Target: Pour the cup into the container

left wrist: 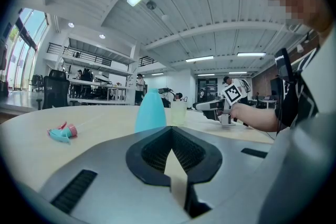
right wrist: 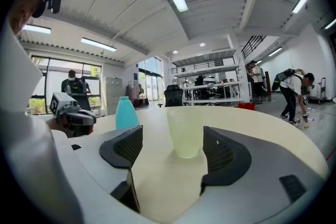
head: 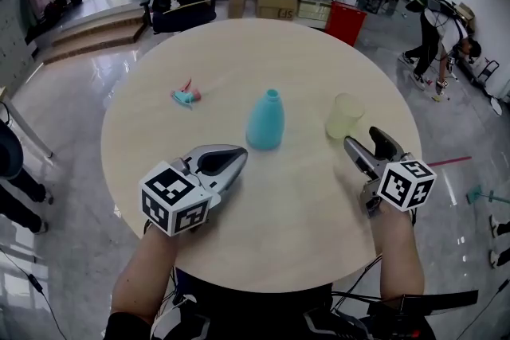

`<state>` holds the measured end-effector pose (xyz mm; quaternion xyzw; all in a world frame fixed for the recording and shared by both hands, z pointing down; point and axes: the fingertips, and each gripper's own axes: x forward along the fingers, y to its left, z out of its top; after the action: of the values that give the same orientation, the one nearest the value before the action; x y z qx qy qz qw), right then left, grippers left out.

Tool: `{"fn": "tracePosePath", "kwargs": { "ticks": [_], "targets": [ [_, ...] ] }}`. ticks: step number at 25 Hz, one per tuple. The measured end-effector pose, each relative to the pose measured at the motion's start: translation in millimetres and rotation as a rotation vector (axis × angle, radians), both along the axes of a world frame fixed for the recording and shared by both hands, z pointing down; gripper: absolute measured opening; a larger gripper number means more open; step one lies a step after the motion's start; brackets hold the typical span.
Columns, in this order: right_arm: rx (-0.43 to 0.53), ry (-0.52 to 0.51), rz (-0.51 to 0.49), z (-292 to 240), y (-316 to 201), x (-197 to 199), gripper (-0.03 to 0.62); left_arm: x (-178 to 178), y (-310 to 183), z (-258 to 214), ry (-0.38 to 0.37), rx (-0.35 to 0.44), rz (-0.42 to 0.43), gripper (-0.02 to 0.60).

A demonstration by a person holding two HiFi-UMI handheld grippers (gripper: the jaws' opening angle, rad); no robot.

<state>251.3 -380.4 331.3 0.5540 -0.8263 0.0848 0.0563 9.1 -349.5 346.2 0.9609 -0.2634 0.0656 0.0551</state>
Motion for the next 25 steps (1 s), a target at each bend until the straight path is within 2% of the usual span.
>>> {"fn": "tracePosePath", "kwargs": {
  "ticks": [1, 4, 6, 9, 10, 12, 14, 16, 21, 25],
  "targets": [
    [0.011, 0.010, -0.028, -1.9, 5.3, -10.5, 0.350, 0.8, 1.0, -0.5, 0.000, 0.000, 0.003, -0.002],
    [0.047, 0.017, -0.087, -8.3, 16.0, -35.7, 0.198, 7.6, 7.0, -1.8, 0.003, -0.002, 0.019, -0.002],
    [0.049, 0.009, -0.133, -9.1, 21.3, -50.7, 0.154, 10.5, 10.5, -4.6, 0.030, -0.015, 0.013, -0.002],
    [0.042, -0.002, -0.178, -5.7, 25.8, -68.8, 0.099, 3.6, 11.1, -21.3, 0.086, 0.005, -0.091, -0.002],
    [0.041, -0.010, -0.185, -4.8, 26.0, -73.8, 0.017, 2.3, 13.4, -27.7, 0.080, 0.034, -0.122, -0.002],
    [0.045, -0.023, -0.197, -5.1, 28.5, -81.3, 0.012, 6.8, 22.9, -31.4, 0.046, 0.072, -0.131, -0.002],
    [0.049, -0.010, -0.209, -5.4, 31.5, -87.0, 0.012, 16.2, 34.4, -28.9, 0.025, 0.083, -0.101, -0.002],
    [0.052, 0.010, -0.217, -5.3, 34.3, -91.3, 0.012, 22.4, 43.3, -28.2, 0.021, 0.083, -0.077, -0.002],
    [0.082, -0.020, -0.206, -15.4, 47.2, -92.8, 0.012, 27.5, 59.5, -26.3, 0.019, 0.057, -0.029, -0.002],
    [0.101, -0.031, -0.208, -24.9, 71.5, -88.8, 0.014, 26.8, 81.1, -33.7, 0.051, 0.059, -0.073, -0.002]
  ]
}}
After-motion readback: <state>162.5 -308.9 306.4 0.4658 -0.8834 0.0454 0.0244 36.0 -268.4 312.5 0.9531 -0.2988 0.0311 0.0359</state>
